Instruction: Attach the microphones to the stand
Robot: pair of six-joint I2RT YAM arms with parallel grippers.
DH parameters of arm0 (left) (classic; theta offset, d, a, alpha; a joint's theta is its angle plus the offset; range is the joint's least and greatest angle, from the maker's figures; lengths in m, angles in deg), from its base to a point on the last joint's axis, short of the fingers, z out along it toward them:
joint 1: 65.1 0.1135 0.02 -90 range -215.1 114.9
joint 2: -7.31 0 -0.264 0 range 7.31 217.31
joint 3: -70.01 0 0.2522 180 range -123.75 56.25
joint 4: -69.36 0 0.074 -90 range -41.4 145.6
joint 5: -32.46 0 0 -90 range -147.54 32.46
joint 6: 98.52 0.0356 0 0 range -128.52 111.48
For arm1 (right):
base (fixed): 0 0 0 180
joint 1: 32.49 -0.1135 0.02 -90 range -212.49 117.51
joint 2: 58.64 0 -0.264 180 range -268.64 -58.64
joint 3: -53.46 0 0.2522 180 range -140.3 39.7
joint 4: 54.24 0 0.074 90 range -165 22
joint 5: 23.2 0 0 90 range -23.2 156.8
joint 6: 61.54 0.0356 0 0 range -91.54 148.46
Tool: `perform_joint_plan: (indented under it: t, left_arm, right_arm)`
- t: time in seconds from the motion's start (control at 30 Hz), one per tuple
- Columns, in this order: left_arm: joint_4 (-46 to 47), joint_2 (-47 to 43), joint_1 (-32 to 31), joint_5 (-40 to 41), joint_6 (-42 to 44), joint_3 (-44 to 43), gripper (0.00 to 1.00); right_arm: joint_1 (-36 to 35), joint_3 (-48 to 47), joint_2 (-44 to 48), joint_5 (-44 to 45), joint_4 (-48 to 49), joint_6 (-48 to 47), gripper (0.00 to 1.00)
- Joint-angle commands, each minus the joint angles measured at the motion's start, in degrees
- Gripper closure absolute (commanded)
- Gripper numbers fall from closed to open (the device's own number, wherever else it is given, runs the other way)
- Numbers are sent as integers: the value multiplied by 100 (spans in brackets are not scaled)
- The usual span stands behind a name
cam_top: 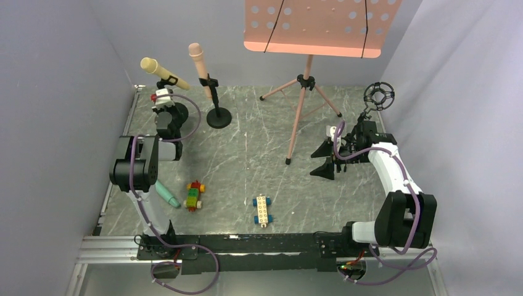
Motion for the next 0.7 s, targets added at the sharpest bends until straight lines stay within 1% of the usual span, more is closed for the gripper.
perform_joint_plan:
  t: [0.0,0.33,0.53,0.57,0.67]
  left_arm:
    - [544,189,78,-217,-134,-586,100]
    - [430,760,80,-665,-303,-1146,100]
    - [303,1021,80,-589,-308,-1358,100]
    - [275,1058,187,-545,-309,-1384,100]
    - [205,1163,220,-478,-293,-1451,100]
  right_arm:
    - [26,-247,-100,-229,-139,-325,28]
    - [23,-274,-156,-217,-218,-384,28]
    - [26,-309,-147,-209,-296,-456,28]
    - [25,-310,-143,-216,-301,-456,28]
    - [25,-310,-139,-220,-309,-466,28]
